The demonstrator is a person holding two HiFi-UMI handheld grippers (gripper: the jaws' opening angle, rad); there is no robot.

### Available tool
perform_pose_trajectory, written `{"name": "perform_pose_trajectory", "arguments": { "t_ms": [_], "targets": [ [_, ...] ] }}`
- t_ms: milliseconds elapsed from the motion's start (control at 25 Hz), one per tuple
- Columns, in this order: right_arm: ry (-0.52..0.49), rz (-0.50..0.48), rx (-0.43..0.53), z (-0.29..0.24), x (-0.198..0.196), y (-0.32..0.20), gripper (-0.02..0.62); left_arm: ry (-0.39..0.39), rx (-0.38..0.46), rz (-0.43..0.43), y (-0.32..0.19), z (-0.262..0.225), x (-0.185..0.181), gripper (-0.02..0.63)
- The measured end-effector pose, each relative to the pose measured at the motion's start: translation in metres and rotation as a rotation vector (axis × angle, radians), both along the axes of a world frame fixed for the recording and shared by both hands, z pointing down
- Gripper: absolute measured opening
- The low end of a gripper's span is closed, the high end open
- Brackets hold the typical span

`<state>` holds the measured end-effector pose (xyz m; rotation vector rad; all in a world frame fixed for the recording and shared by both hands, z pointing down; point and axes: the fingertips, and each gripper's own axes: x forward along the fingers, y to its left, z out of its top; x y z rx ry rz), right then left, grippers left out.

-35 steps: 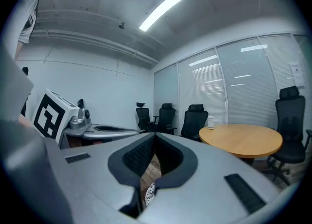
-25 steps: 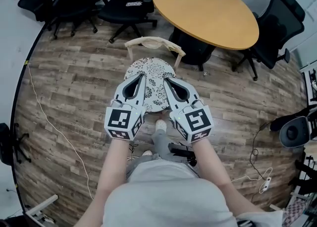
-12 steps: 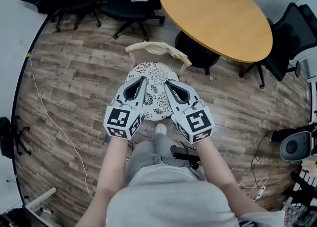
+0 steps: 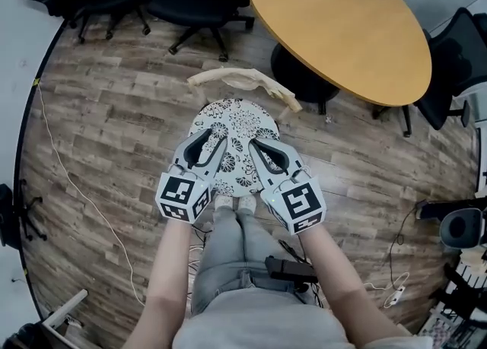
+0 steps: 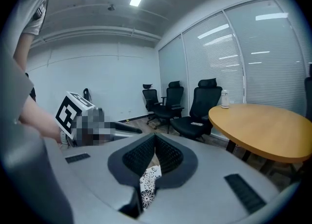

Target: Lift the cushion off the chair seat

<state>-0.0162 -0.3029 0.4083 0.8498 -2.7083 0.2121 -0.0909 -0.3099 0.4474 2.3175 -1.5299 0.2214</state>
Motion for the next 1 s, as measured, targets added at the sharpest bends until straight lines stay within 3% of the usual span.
{"name": "perform_pose_trajectory", "arguments": {
  "t_ms": [520, 760, 1000],
  "targets": [
    [0.032, 0.026, -0.057, 0.098, -0.025, -0.029, 0.026, -0.015, -0.117, 0.022, -0.025, 0.121, -0.043, 0.156],
    [0.044, 0.023, -0.087, 0.145, -0.034, -0.034, 0.025, 0.008, -0.177, 0.026, -0.028, 0.177, -0.062, 0.211],
    [0.053, 0.045, -0.123, 0.185, -0.046, -0.040, 0.026, -0.002, -0.247, 0.032, -0.033, 0.237, -0.086, 0.225]
  ]
}}
